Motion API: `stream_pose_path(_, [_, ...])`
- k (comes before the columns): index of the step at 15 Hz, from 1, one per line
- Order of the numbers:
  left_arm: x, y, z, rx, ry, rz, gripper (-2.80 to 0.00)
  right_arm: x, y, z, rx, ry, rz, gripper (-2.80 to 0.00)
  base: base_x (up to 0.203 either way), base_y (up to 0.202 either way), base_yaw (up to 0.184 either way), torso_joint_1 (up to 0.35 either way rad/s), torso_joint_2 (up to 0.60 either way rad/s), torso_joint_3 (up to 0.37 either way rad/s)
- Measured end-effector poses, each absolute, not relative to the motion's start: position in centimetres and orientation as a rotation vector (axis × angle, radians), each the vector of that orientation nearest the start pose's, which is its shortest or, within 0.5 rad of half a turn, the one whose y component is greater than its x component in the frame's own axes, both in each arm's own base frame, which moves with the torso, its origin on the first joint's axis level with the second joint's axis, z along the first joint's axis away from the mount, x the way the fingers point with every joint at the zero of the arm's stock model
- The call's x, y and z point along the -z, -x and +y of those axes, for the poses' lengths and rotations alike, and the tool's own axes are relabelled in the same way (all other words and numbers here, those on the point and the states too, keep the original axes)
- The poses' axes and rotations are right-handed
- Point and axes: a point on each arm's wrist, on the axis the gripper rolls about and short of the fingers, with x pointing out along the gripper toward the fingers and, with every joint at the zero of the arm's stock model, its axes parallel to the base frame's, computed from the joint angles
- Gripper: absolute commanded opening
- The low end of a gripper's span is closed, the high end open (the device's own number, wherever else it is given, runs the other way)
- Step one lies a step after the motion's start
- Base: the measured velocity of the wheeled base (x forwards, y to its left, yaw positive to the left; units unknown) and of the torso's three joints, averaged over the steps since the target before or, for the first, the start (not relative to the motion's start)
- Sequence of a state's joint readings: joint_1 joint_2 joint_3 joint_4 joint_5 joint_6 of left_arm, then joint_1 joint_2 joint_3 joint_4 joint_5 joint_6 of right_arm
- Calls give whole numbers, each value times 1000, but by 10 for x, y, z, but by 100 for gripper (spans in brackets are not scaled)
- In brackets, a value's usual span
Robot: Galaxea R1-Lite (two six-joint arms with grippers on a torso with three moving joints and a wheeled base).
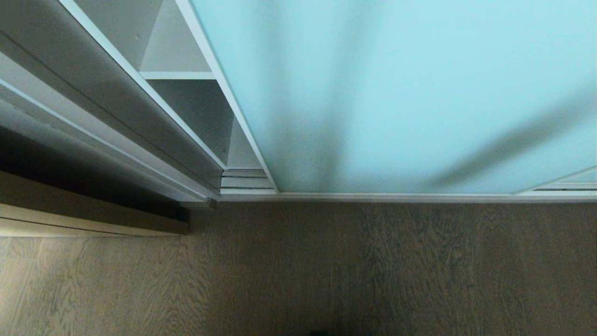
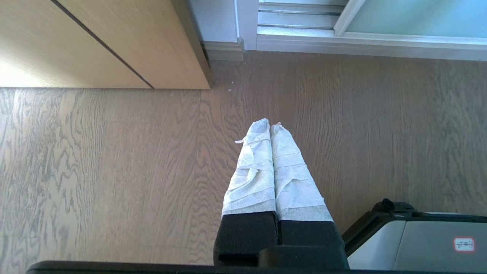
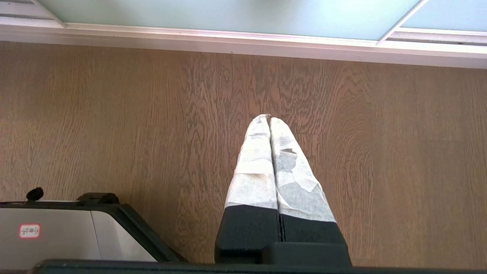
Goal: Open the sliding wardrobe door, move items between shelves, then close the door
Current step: Open the door
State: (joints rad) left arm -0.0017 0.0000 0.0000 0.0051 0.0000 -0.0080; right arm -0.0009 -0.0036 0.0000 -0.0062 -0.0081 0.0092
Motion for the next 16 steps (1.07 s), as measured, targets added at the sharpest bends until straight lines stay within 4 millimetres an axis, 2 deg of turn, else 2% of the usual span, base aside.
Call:
stream_pose_path(3, [-75, 23, 0, 2, -2, 10, -280, -76, 23, 0, 9, -9, -9, -280, 0, 0, 0, 0, 0, 0])
stream_pose_path(5, [-82, 25, 0, 16, -20, -2, -280, -76, 23, 0, 9, -9, -9, -280, 0, 0, 0, 0, 0, 0])
stream_pose_path(7, [-115, 37, -1, 50, -25, -88, -280, -76, 23, 0, 9, -10, -9, -280, 0, 0, 0, 0, 0, 0])
stream_pose_path(8, [-139, 45, -2, 79, -29, -134, -280, -76, 23, 0, 9, -10, -9, -280, 0, 0, 0, 0, 0, 0])
stream_pose_path(10, [-174, 49, -3, 127, -20, -143, -280, -76, 23, 0, 9, -10, -9, -280, 0, 0, 0, 0, 0, 0])
stream_pose_path(12, [-220, 41, -3, 162, 15, -154, -280, -76, 23, 0, 9, -10, -9, -280, 0, 0, 0, 0, 0, 0])
stream_pose_path(14, [-275, 31, -4, 224, 54, -202, -280, -76, 23, 0, 9, -10, -9, -280, 0, 0, 0, 0, 0, 0])
stream_pose_path(16, [-318, 21, -7, 323, 76, -230, -280, -76, 23, 0, 9, -10, -9, -280, 0, 0, 0, 0, 0, 0])
